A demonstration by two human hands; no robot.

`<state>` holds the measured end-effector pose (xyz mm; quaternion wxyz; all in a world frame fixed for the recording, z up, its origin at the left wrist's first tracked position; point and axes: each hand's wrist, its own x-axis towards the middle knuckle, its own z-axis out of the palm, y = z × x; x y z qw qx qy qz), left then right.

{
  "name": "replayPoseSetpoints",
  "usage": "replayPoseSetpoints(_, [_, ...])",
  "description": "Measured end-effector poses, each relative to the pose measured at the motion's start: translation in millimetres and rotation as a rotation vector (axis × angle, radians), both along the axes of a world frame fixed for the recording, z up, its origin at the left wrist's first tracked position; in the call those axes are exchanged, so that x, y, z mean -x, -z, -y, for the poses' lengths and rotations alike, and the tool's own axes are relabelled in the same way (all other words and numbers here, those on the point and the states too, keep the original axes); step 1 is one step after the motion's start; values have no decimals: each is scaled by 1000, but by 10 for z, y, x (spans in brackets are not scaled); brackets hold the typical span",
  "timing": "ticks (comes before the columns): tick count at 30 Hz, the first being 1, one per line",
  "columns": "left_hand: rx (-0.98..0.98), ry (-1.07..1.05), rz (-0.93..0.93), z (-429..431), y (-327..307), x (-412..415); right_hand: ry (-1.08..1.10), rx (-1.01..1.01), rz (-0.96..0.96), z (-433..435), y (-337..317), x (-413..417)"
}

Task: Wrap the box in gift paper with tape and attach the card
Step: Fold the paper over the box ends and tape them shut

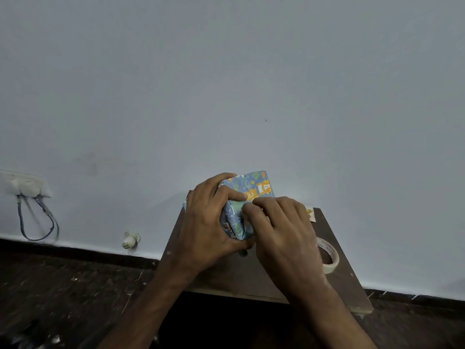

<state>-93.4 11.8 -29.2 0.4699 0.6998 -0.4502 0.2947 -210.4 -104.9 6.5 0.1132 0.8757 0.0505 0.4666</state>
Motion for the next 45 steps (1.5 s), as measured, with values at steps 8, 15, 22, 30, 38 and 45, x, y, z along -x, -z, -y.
replayPoseSetpoints(8, [6, -8, 2, 5, 14, -23, 46, 69, -109, -71, -66, 15])
replayPoseSetpoints(15, [93, 34, -134, -65, -11, -44, -21, -159, -269, -79, -3, 10])
replayPoseSetpoints(22, [97, 52, -159, -82, 17, -59, -151, -589, -297, -33, 222, 103])
replayPoseSetpoints(30, [98, 98, -166, -58, 46, -46, -184, -726, -162, 18, 314, -5])
replayPoseSetpoints(38, [-60, 113, -105, 5, 153, -63, -254, -761, -77, 220, 285, -48])
replayPoseSetpoints(45, [-55, 139, -122, 27, 163, -86, -309, -793, -64, 332, 259, -85])
